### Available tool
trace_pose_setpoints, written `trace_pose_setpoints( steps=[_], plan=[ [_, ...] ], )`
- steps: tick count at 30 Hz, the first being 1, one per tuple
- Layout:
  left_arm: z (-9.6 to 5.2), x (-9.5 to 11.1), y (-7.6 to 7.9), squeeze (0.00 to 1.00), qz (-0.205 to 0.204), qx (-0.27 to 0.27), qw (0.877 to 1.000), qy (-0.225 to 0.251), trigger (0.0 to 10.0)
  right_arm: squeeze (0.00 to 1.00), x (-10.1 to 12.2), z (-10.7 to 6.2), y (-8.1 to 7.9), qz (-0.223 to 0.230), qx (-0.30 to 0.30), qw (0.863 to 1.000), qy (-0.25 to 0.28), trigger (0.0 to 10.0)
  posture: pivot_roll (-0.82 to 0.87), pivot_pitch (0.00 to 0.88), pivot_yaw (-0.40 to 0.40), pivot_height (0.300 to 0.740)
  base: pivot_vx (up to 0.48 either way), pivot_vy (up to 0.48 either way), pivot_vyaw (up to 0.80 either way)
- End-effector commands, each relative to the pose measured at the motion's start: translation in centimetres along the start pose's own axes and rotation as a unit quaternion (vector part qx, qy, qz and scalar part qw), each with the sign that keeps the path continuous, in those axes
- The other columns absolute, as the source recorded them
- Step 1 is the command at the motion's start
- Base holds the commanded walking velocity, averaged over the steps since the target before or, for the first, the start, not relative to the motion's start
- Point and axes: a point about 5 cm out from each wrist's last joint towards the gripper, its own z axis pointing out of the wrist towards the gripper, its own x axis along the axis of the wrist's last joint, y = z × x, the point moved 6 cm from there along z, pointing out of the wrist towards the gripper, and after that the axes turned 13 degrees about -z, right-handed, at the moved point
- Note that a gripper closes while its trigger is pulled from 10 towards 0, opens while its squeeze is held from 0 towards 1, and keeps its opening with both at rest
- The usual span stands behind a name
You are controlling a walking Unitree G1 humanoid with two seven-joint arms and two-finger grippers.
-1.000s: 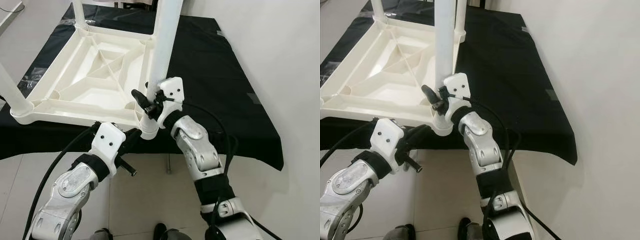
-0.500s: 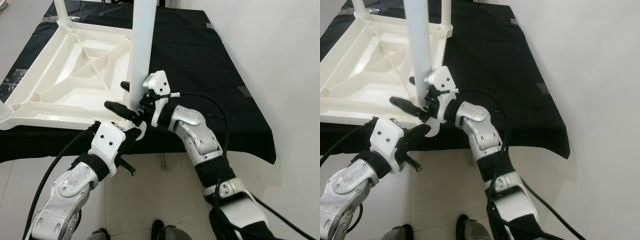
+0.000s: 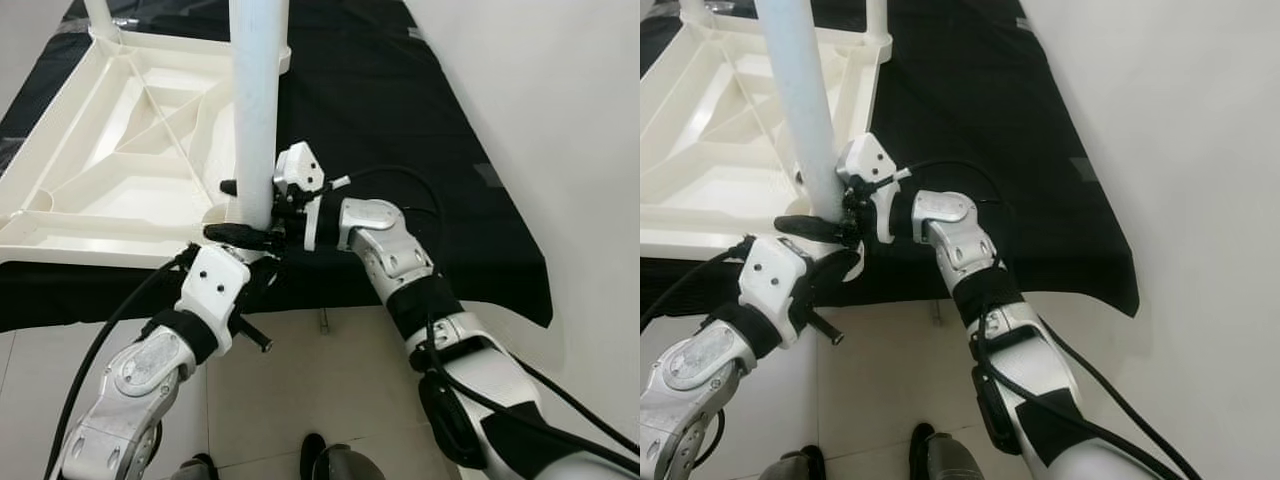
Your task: Building children table
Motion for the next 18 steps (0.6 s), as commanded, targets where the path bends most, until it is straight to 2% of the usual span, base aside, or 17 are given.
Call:
trace_pose_setpoints(
  steps=[1, 6, 9, 11, 12, 14, 16, 17, 18],
  plan=[
    [-0.5, -0.2, 0.5, 0.00, 0.000, -0.010, 1.000, -0.010, 10.0, 0.00, 0.4, 0.5, -0.5, 0.001, 0.025, 1.000, 0.013, 0.0, 0.13, 0.282, -0.167, 0.740, 0.000, 0.000, 0.00],
    [-0.9, -0.2, 0.8, 0.00, -0.001, -0.015, 1.000, -0.010, 10.0, 0.00, 0.2, 0.5, -0.9, 0.002, 0.050, 0.999, 0.015, 0.0, 0.13, 0.286, -0.166, 0.740, 0.000, 0.000, 0.00],
    [-1.5, 0.1, 0.4, 0.00, 0.004, -0.006, 1.000, -0.009, 10.0, 0.00, 0.2, 0.3, -0.4, 0.000, 0.043, 0.999, 0.010, 0.0, 0.13, 0.289, -0.166, 0.740, 0.000, 0.000, 0.00],
    [-2.6, 0.8, 0.0, 0.00, 0.011, 0.009, 1.000, -0.006, 10.0, 0.00, -0.2, -0.4, 1.1, -0.004, 0.001, 1.000, -0.007, 0.0, 0.14, 0.297, -0.172, 0.740, 0.000, 0.000, 0.00],
    [-2.6, 0.8, 0.0, 0.00, 0.011, 0.009, 1.000, -0.006, 10.0, 0.00, -0.2, -0.4, 1.1, -0.004, 0.001, 1.000, -0.007, 0.0, 0.14, 0.297, -0.172, 0.740, 0.000, 0.000, 0.00],
    [-3.9, 1.6, -0.4, 0.00, 0.019, 0.029, 0.999, -0.002, 10.0, 0.00, -1.4, -1.9, 3.1, -0.012, -0.071, 0.996, -0.046, 0.0, 0.15, 0.306, -0.179, 0.740, 0.000, 0.000, 0.00],
    [-3.9, 1.6, -0.4, 0.00, 0.019, 0.029, 0.999, -0.002, 10.0, 0.00, -1.4, -1.9, 3.1, -0.012, -0.071, 0.996, -0.046, 0.0, 0.15, 0.306, -0.179, 0.740, 0.000, 0.000, 0.00],
    [-4.8, 1.8, -0.1, 0.00, 0.015, 0.039, 0.999, 0.000, 10.0, 0.00, -2.6, -3.3, 3.9, 0.001, -0.121, 0.991, -0.065, 0.0, 0.14, 0.321, -0.183, 0.740, 0.000, 0.000, 0.00],
    [-4.8, 1.8, -0.1, 0.00, 0.015, 0.039, 0.999, 0.000, 10.0, 0.00, -2.6, -3.3, 3.9, 0.001, -0.121, 0.991, -0.065, 0.0, 0.14, 0.321, -0.183, 0.740, 0.000, 0.000, 0.00]
  ],
)
